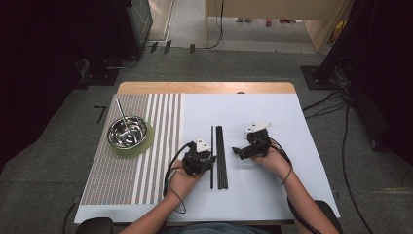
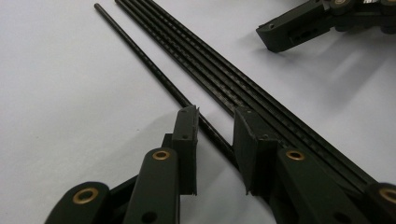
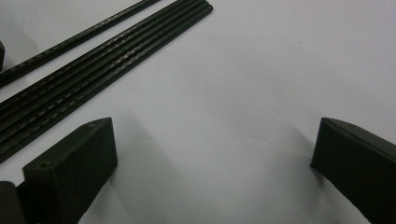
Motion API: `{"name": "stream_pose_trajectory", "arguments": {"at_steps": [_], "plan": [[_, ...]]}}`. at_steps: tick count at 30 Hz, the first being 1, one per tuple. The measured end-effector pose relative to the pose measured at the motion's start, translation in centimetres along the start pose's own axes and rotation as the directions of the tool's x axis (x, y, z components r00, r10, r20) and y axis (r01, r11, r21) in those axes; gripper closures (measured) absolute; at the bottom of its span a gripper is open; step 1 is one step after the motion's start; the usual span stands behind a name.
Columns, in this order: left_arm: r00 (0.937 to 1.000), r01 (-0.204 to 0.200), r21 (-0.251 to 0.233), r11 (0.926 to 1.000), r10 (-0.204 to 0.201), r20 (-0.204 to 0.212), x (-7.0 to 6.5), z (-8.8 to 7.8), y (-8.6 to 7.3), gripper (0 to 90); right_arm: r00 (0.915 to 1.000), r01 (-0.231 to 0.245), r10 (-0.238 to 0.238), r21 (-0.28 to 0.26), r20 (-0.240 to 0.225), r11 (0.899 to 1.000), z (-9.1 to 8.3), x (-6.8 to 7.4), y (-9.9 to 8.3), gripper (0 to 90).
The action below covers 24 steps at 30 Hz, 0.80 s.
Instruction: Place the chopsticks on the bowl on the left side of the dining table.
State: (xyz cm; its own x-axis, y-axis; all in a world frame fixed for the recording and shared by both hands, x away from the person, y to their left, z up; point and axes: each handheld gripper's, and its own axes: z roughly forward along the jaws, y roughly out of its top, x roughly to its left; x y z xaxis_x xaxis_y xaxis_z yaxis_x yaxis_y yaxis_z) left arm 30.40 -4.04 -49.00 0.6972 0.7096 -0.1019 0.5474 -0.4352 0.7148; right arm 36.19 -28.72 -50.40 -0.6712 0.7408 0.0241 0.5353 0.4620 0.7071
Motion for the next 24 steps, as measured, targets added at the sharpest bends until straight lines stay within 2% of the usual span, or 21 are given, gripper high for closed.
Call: {"name": "stream_pose_trajectory", "arguments": {"at_steps": [7,16,24], "plan": [[1.0,-0.007,0.008,0.9999,0.007,0.001,0.3,-0.1,0.0,77.4,1.0,-0.002,0.002,-0.001,0.0,1.0,0.0,0.0,0.0,0.0],[1.0,-0.001,0.02,0.9998,0.001,0.001,0.5,-0.2,0.1,79.1,1.0,0.006,-0.006,-0.004,0.003,1.0,0.0,0.0,0.0,0.0],[0.9994,0.032,0.026,0.9991,-0.032,-0.014,1.5,-0.5,0.2,81.1,1.0,0.006,-0.006,-0.004,0.003,1.0,0.0,0.0,0.0,0.0]]}}
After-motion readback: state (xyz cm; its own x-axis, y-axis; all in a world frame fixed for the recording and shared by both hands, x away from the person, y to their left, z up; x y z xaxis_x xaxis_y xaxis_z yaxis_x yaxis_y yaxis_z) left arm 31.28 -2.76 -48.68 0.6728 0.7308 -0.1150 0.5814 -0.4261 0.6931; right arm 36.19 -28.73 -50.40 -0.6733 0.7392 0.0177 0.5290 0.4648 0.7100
